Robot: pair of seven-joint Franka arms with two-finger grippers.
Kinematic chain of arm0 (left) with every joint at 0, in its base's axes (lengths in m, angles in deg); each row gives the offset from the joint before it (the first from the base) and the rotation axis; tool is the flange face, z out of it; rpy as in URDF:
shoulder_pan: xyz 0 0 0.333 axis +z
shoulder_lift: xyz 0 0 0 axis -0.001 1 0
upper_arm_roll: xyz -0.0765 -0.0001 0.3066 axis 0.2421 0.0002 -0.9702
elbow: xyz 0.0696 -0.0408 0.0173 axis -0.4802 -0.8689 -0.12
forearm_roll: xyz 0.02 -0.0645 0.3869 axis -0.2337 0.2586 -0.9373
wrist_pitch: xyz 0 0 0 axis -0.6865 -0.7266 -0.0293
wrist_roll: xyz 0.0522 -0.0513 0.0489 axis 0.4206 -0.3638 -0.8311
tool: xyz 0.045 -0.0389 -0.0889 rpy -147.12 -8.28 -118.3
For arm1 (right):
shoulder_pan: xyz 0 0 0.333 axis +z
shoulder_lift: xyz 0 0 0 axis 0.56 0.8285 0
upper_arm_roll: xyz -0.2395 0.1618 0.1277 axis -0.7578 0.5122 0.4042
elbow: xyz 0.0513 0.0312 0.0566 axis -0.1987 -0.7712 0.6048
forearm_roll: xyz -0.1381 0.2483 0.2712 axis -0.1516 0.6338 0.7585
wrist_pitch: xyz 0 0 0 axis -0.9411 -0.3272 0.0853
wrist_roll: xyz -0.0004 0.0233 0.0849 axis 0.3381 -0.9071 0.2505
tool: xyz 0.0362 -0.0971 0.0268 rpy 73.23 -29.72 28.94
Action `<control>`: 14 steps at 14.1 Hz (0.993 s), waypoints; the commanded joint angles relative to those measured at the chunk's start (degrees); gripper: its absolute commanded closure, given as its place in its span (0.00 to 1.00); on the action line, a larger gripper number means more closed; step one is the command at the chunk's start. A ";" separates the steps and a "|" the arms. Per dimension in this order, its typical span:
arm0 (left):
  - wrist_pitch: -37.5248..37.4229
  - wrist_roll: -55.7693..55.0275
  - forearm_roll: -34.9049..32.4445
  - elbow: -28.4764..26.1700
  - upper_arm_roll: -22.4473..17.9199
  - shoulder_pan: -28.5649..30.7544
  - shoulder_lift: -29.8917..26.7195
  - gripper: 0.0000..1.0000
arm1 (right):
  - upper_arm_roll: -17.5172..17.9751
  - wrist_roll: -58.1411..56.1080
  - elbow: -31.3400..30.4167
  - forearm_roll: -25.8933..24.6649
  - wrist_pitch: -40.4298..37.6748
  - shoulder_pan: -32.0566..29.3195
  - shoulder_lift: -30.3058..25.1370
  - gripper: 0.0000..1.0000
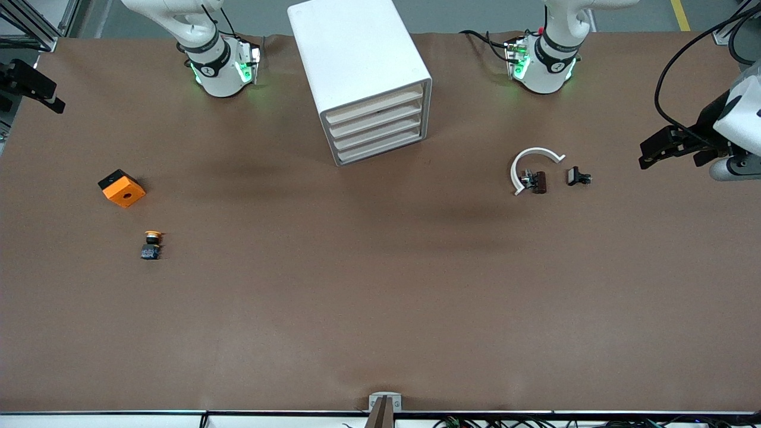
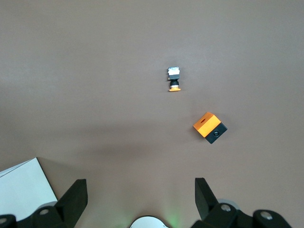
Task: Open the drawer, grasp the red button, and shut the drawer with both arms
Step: 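Move the left gripper from rest toward the white cabinet drawers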
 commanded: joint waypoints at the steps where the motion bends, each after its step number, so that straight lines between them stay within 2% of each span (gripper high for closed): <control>1: -1.30 0.80 -0.52 1.39 0.09 0.26 0.76 0.00 | 0.21 -0.21 0.33 0.06 -0.54 -0.50 -0.33 0.00; 8: -1.65 0.63 0.01 0.08 0.00 0.26 2.25 0.00 | 0.12 -0.21 0.33 0.06 -0.54 -0.50 -0.33 0.00; 14: 0.88 0.37 -0.25 -1.07 1.50 -1.59 14.28 0.00 | 0.12 -0.21 0.33 0.06 -0.54 -0.50 -0.33 0.00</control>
